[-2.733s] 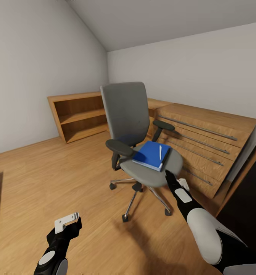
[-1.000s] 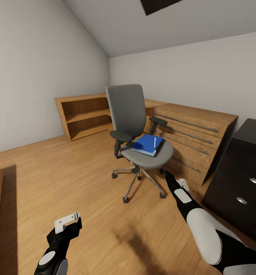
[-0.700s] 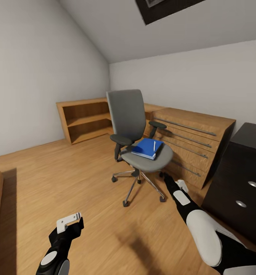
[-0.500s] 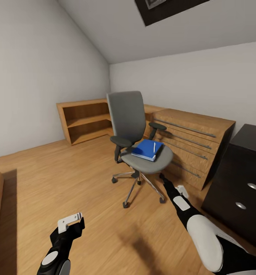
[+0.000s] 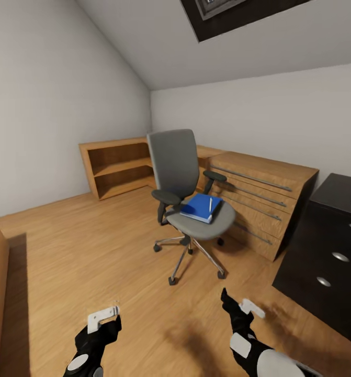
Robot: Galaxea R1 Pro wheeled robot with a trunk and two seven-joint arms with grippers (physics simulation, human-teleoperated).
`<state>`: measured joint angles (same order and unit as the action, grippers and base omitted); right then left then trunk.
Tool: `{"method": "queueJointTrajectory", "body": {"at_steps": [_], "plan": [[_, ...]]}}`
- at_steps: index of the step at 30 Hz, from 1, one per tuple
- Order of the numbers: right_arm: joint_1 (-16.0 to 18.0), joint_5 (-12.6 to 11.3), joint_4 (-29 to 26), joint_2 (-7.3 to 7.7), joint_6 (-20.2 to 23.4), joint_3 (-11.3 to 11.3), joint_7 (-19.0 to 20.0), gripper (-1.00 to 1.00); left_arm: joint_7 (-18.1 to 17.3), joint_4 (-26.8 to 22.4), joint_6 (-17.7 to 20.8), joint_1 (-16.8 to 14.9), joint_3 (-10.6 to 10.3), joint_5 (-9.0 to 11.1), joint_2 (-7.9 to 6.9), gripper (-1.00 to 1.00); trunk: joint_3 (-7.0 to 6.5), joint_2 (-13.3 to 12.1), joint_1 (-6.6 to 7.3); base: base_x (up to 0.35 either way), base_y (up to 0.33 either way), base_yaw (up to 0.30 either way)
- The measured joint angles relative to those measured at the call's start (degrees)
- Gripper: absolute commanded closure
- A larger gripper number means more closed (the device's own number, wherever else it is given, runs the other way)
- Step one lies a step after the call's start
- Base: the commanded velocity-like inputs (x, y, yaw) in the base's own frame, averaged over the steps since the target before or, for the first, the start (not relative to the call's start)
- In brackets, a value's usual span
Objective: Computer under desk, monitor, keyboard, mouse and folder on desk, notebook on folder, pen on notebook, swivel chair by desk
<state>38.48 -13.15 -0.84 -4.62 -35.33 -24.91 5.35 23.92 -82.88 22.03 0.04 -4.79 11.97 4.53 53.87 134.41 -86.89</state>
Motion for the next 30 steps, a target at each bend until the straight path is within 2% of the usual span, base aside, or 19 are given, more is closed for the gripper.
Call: {"method": "queueJointTrajectory", "body": {"at_steps": [3,4,5,7,10,11,12,13,16,18,30], "plan": [[-2.36,0.91,0.9,-0.01,-2.15,0.07,-0.01,-1.0,-0.01,3.0,-0.1,-0.02,0.06,0.0,-0.06,-1.0,-0.55,-1.2,0.67,-0.23,0.0,0.0],[-5.39,2.56,1.34,0.01,-3.59,0.02,-0.02,-1.0,-0.02,6.58,-0.23,-0.01,0.12,0.08,-0.11,-1.0,-0.72,-1.6,0.9,-0.038,0.0,0.0],[-7.53,6.22,1.59,0.07,-5.8,-0.03,-0.08,-1.0,-0.06,12.36,-1.28,0.0,0.16,0.16,-0.17,-1.0,-0.89,-2.01,1.12,-0.031,0.0,0.0],[-8.05,8.63,1.69,0.13,-7.73,0.23,-0.12,-1.0,-0.07,17.42,-3.55,-0.02,0.16,0.12,-0.16,-1.0,-1.27,-2.81,1.57,-0.018,0.0,0.0],[-8.52,9.92,1.74,0.18,-9.08,0.31,-0.18,-1.0,-0.1,22.81,-7.4,-0.02,0.13,0.08,-0.13,-1.0,-1.81,-4.01,2.23,-0.01,0.0,0.0],[-8.85,10.4,1.76,0.18,-9.52,0.36,-0.22,-1.0,-0.11,26.14,-10.43,-0.02,0.11,0.11,-0.11,-1.0,-1.99,-4.41,2.45,0.0,0.0,-0.103],[-11.7,11.36,1.86,-0.02,-10.26,0.39,-0.34,-1.0,-0.18,35.49,-25.53,-0.05,-0.1,-0.47,-0.07,-1.0,-2.17,-4.81,2.67,0.0,0.0,-0.161],[-12.14,11.38,1.88,-0.01,-10.29,0.39,-0.33,-1.0,-0.25,45.76,-27.28,0.0,0.07,-0.16,-0.09,-1.0,-2.34,-5.21,2.89,0.0,0.0,-0.181],[-12.57,11.39,1.89,0.17,-10.26,0.4,-0.25,-1.0,-0.29,48.75,-28.08,-0.02,0.2,-0.19,-0.24,-1.0,-2.89,-6.41,3.55,0.0,0.0,-0.237],[-12.76,11.43,1.92,0.14,-10.26,0.44,-0.21,-1.0,-0.3,48.99,-28.15,-0.03,0.18,-0.22,-0.19,-1.0,-3.25,-7.22,3.99,0.0,0.0,-0.263],[-13.56,11.47,1.94,-0.12,-10.34,0.45,-0.03,-1.0,-0.33,49.39,-32.39,-0.04,0.09,-0.24,-0.2,-1.0,-3.26,-7.23,4.0,0.0,0.0,-0.268]]}}
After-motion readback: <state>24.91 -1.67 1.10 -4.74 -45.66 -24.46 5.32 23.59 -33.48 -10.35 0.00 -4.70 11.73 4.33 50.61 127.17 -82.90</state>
